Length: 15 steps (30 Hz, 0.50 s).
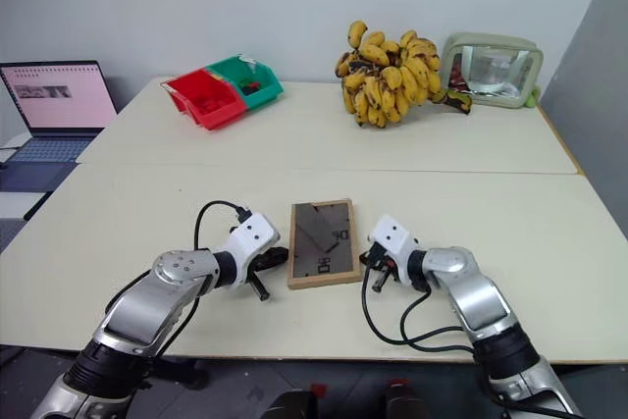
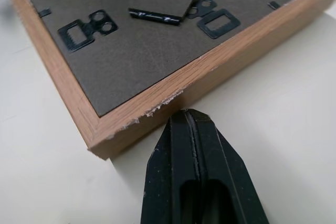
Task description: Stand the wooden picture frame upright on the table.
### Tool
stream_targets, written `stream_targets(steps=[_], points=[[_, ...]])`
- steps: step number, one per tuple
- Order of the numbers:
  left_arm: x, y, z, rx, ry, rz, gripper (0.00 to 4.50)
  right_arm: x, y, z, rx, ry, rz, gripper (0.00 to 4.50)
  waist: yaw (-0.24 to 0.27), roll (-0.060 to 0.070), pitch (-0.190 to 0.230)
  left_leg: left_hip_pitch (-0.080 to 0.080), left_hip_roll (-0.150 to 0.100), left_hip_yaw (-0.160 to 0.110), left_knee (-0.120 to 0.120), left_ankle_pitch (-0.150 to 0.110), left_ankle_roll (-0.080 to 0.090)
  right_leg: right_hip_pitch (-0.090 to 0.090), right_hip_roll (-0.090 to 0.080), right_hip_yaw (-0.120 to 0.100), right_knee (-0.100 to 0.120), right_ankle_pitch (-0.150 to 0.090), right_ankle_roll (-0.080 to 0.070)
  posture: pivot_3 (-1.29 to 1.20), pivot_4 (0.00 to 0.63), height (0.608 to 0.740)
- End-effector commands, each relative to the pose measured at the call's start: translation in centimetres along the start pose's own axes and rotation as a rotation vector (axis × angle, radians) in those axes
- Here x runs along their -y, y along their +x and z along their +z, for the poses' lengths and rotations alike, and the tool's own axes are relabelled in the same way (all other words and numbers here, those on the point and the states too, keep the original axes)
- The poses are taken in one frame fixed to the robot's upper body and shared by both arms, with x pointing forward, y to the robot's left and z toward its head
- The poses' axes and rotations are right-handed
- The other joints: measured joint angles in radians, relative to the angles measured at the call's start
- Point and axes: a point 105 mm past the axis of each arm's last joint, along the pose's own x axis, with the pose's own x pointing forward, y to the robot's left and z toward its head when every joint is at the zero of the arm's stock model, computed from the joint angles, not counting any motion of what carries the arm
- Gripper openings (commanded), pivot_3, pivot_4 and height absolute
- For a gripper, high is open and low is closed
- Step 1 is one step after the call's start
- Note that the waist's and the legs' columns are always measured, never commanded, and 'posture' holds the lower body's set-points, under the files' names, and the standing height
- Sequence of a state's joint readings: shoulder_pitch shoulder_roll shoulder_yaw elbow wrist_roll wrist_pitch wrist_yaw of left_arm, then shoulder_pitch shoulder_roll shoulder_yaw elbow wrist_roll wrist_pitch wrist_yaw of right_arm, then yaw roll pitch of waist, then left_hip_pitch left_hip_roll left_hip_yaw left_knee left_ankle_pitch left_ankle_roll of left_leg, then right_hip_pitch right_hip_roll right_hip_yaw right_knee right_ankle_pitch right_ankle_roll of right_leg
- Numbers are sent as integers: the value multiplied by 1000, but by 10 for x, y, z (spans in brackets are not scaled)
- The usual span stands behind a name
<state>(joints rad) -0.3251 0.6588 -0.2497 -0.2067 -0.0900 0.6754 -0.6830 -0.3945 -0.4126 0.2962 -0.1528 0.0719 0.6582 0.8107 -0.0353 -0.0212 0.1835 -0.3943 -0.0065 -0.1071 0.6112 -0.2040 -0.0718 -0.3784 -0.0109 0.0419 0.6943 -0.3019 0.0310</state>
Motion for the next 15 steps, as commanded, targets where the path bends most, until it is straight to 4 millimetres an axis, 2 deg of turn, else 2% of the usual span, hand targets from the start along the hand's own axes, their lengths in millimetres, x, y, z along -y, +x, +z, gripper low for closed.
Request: stream_targets(steps=[1, 6, 9, 12, 15], points=[[28, 13, -17, -62, 17, -118, 22, -16, -2, 17, 63, -31, 65, 0, 1, 1, 0, 0, 0, 0, 0, 0, 0, 0, 0, 0, 0, 0, 0, 0, 150, 740], [37, 13, -10, -48, 22, -168, 22, -24, -8, 14, 49, -23, 86, 0, 3, 1, -1, 0, 0, 0, 0, 0, 0, 1, 0, -1, -2, 0, 0, 0, 150, 740], [44, 10, -15, -66, 58, -196, 22, -19, -12, 7, 22, -25, 70, 0, 3, 1, -1, 0, 0, -1, 0, 0, 0, 3, 0, -2, -5, 0, 0, 0, 150, 740], [43, 5, -20, -81, 52, -198, 22, -2, -17, 3, 3, -41, 8, 0, 3, 1, -1, 0, 0, -1, -1, 0, 0, 4, -1, -2, -8, 0, 1, 0, 150, 740], [30, -7, -24, -96, 14, -170, 22, 23, -23, -1, -22, -74, -91, 0, 3, 1, -1, -1, 0, -1, -1, 0, 1, 5, -1, -2, -12, 1, 2, 0, 150, 740]])
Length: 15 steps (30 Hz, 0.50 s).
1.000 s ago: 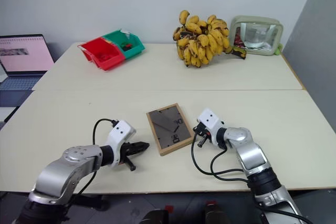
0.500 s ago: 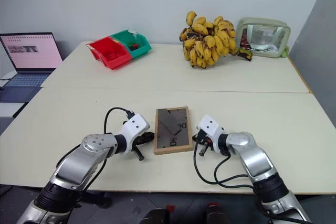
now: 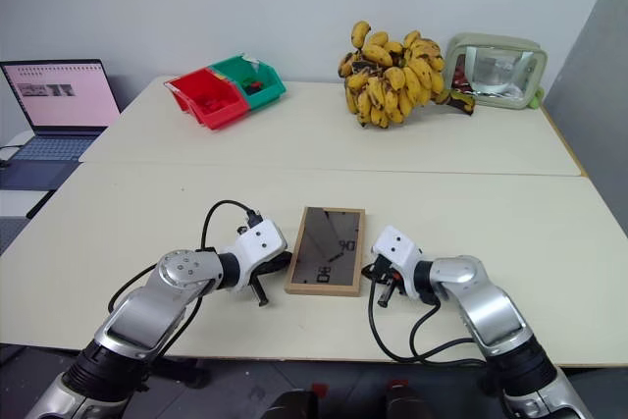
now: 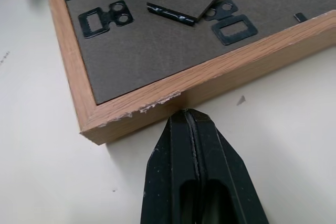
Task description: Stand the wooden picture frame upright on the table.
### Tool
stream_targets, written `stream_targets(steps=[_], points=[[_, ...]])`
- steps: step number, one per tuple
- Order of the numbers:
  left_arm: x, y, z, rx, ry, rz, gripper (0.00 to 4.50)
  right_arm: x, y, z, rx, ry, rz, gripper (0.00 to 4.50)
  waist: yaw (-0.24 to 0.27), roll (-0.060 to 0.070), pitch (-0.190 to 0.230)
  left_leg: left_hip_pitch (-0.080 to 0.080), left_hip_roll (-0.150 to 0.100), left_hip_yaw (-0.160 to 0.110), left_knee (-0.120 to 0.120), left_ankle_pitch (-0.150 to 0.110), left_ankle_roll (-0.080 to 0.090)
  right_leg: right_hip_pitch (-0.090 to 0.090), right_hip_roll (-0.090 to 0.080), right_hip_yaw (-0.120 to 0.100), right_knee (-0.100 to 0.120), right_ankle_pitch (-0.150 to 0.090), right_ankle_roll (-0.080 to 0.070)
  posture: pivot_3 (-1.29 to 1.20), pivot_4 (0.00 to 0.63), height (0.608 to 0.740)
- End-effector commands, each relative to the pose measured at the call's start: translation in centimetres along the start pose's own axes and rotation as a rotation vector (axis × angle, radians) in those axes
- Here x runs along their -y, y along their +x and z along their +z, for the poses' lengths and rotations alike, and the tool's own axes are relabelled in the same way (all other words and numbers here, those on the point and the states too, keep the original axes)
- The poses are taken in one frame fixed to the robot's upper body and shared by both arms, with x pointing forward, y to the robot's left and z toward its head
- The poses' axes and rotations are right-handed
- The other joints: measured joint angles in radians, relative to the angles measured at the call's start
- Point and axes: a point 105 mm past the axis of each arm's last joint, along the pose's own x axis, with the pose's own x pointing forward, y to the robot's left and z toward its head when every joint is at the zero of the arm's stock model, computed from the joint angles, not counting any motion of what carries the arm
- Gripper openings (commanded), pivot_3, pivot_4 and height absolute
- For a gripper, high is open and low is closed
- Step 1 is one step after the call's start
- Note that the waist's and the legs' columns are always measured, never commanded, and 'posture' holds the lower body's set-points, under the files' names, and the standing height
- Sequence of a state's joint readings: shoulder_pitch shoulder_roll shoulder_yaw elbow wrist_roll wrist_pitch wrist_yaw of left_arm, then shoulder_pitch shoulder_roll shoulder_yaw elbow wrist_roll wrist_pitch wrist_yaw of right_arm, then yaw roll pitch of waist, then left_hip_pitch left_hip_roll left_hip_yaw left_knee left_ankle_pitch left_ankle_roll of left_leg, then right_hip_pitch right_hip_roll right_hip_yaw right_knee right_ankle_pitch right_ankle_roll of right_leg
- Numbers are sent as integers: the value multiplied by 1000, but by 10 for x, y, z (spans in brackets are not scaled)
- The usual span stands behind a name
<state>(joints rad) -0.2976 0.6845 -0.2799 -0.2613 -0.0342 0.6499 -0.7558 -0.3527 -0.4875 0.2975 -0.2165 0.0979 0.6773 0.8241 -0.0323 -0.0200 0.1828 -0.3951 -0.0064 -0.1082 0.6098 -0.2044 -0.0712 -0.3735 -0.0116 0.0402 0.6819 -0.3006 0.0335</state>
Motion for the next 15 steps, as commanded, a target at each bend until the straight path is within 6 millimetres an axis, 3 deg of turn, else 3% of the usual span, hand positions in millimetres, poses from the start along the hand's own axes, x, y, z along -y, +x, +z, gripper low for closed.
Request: stream_targets(steps=[1, 4, 7, 10, 12, 15], points=[[11, -7, -23, -73, -101, -92, 22, 34, -11, 8, 15, -65, -137, 0, 0, 0, 0, 0, 0, 1, 0, 0, 0, 0, 0, 0, 0, 0, 0, 0, 150, 740], [-12, -24, -24, -56, -190, -67, 22, 57, -11, 13, 28, -88, -243, 0, -8, 0, 0, 0, 0, 1, 0, 0, 1, 0, 0, 0, 0, 0, 0, 0, 150, 740], [-22, -53, 1, 157, -438, -213, 391, 80, -5, 11, 6, -114, -355, 0, -24, -1, 1, 0, 0, 1, -1, 0, 1, -2, 1, 0, 0, 1, -1, 0, 150, 740], [-16, -75, 2, 175, -812, -402, 933, 80, 4, 14, 30, -83, -355, 0, -26, -1, 1, -5, 1, 0, 0, 0, 1, -7, 6, -1, 1, 3, -5, 0, 150, 740], [-9, -85, 3, 161, -962, -509, 1416, 77, 9, 16, 37, -100, -339, 0, -28, -1, 1, -5, 1, -1, -1, 0, 1, -7, 8, -2, 1, 3, -4, 0, 150, 740], [-12, -83, -1, 145, -1109, -529, 1952, 66, 15, 18, 51, -103, -300, 0, -27, -1, 1, -4, 1, 0, -1, 0, 1, -6, 7, 0, 1, 3, -5, 0, 150, 740]])
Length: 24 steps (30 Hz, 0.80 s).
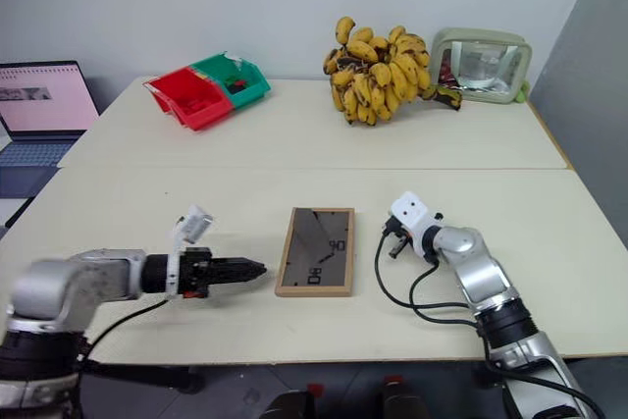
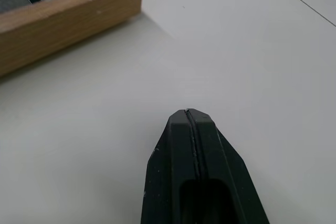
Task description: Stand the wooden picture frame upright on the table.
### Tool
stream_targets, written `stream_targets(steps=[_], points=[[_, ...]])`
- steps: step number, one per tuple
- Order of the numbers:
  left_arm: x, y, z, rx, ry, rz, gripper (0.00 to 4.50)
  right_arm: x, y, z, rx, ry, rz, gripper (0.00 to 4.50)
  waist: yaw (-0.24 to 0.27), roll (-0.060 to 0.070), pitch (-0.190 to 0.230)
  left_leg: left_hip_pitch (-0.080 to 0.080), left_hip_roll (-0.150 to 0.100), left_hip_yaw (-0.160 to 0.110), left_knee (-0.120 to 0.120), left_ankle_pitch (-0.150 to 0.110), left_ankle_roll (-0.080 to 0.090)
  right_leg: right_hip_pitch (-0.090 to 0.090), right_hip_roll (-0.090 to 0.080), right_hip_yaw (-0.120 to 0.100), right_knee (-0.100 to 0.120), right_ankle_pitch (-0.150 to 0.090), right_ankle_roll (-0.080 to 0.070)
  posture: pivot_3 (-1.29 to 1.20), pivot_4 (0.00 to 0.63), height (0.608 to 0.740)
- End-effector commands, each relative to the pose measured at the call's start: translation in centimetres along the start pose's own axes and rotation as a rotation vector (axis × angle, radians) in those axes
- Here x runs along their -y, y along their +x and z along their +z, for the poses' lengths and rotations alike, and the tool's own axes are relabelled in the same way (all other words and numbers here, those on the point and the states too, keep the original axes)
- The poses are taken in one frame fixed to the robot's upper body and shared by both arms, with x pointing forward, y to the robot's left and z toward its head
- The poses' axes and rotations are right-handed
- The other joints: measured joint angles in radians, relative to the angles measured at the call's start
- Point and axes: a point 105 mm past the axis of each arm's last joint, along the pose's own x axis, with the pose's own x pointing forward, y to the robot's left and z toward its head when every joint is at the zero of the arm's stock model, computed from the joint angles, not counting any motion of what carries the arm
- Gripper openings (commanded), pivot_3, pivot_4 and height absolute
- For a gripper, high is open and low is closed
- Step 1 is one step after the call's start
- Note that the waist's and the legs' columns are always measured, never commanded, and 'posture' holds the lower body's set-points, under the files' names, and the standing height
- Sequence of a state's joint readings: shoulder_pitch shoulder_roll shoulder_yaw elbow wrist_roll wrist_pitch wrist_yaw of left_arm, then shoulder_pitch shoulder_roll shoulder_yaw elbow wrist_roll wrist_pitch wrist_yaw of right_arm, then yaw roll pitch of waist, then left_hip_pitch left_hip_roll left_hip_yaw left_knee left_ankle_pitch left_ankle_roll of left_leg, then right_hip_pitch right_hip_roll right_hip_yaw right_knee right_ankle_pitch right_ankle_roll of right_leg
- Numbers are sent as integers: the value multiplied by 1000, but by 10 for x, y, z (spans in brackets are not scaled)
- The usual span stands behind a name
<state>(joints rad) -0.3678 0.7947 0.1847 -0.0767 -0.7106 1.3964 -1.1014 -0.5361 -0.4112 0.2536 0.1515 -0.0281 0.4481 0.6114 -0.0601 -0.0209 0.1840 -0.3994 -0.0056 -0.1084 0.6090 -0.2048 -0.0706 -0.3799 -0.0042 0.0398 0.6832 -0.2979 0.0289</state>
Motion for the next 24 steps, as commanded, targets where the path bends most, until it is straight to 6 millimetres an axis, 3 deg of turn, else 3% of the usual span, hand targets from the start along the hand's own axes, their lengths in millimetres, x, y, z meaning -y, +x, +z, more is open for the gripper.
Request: stream_targets(steps=[1, 13, 16, 24], points=[[-3, -1, -2, 14, -197, -39, 2141, -15, 2, 11, 41, -21, 48, 0, 1, 0, 0, 0, 0, 0, 0, 0, 0, 0, 0, 0, 0, 1, -1, 0, 150, 740], [-31, 21, -11, 22, -288, 24, 4479, -56, 3, 11, 34, -15, 154, 0, 2, 0, 0, 1, 1, 1, 0, 0, 0, 0, -1, 1, 0, 1, -2, 0, 150, 740], [-36, 31, -13, 0, -328, 33, 4479, -63, 8, 18, 50, -14, 169, 0, 3, 0, -2, 2, 1, 1, 0, 0, -1, 0, -1, 1, 0, 1, -2, 0, 150, 740], [-4, 62, -14, -41, -320, -132, 4479, -84, 21, 33, 74, -7, 203, 0, 6, 0, -3, 3, 1, 1, 0, 0, -1, 2, -3, 1, 0, 2, -3, 0, 150, 740]])
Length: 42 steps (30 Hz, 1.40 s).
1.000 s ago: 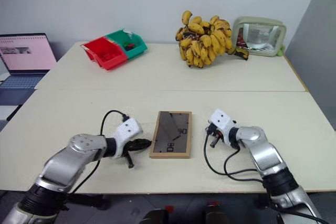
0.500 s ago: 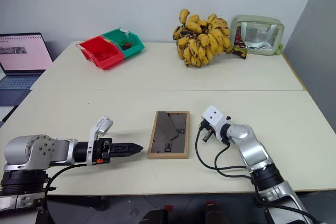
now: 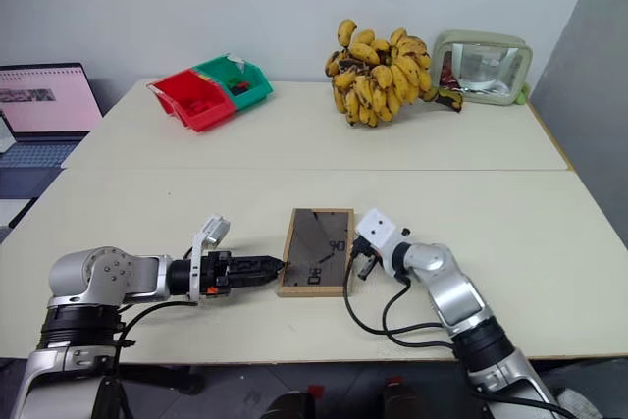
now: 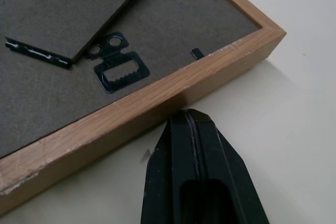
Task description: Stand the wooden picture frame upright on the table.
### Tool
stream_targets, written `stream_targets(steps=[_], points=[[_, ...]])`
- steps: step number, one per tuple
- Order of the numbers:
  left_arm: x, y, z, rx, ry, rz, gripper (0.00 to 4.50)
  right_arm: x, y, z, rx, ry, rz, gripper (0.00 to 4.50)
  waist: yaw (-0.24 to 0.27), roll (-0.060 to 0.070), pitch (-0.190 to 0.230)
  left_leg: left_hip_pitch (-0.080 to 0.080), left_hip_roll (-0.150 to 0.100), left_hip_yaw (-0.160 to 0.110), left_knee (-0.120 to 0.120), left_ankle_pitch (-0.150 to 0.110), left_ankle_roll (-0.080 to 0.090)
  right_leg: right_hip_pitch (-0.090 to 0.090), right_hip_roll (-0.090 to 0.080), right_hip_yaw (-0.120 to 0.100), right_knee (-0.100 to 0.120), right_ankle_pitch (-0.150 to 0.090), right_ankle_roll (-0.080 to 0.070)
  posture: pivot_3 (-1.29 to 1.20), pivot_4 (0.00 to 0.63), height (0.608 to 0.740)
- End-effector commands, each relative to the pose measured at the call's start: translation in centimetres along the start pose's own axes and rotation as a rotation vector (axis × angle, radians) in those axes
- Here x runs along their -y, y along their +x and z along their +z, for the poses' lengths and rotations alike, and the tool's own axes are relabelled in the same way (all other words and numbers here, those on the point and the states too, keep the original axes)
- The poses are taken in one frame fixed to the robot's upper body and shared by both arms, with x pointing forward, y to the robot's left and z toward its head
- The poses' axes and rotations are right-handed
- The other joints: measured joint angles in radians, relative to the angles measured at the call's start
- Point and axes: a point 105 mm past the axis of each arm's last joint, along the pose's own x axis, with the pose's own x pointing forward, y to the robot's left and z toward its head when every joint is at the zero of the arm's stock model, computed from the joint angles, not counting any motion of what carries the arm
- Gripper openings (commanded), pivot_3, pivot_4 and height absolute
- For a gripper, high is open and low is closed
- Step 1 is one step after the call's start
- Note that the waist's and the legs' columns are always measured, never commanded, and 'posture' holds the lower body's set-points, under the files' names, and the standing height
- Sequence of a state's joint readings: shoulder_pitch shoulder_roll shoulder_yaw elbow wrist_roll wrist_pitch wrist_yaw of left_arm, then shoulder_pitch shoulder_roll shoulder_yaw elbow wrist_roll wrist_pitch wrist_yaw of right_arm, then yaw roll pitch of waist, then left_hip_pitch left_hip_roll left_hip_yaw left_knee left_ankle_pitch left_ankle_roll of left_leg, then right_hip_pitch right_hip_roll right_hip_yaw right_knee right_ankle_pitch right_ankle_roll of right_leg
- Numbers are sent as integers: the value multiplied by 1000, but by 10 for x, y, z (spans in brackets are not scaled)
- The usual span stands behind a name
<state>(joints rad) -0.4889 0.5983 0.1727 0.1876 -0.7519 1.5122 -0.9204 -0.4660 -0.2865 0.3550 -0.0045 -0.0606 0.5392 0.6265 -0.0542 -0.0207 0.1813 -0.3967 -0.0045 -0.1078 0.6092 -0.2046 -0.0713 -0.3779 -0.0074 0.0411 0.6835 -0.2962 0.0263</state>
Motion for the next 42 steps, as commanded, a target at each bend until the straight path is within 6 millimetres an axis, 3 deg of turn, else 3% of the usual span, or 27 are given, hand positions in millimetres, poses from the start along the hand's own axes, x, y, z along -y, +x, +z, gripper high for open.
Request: stream_targets(steps=[1, 14, 18, 31, 35, 38, 42], points=[[12, 23, -17, -73, -33, -73, 4479, -18, 12, 13, 22, -10, 51, 0, 1, 0, 0, 0, 0, 0, 0, 0, 0, 0, -1, 0, 0, 0, 0, 0, 150, 740], [22, 33, -30, -20, -22, -110, 4479, -19, 15, 8, 2, 27, 24, 0, 0, -1, 0, 0, -1, 0, 0, 0, 0, 0, -7, 0, -1, 1, 1, 0, 150, 740], [25, 31, -26, 3, -10, -116, 3889, -12, 14, 6, -6, 28, 4, 0, 0, -1, 0, 0, -1, 0, 0, 0, 0, 0, -7, -1, -1, 1, 1, 0, 150, 740], [42, 17, -14, 59, 40, -166, 1355, 16, 2, -10, -35, 63, -100, 0, 1, -1, 0, -1, -1, 0, 0, 0, 0, 0, -8, -1, -1, 1, 2, 0, 150, 740], [42, 12, -14, 56, 62, -136, 1319, 38, -7, 1, 16, 66, -176, 0, 5, -1, 0, -2, -2, 0, 0, 0, 0, 0, -9, -1, -1, 1, 2, 0, 150, 740], [41, 3, 2, 79, 92, -82, 1318, 65, -29, 30, 126, 53, -194, 0, 12, -2, 1, -2, -3, 0, 0, 0, 0, -1, -9, -1, -2, 1, 2, 0, 150, 740], [52, -5, 28, 106, 212, -49, 1318, 69, -56, 66, 250, 94, -16, 719, 12, -2, 3, -4, -3, 0, 0, 0, 0, -3, -7, -1, -2, 1, 2, 0, 150, 740]])
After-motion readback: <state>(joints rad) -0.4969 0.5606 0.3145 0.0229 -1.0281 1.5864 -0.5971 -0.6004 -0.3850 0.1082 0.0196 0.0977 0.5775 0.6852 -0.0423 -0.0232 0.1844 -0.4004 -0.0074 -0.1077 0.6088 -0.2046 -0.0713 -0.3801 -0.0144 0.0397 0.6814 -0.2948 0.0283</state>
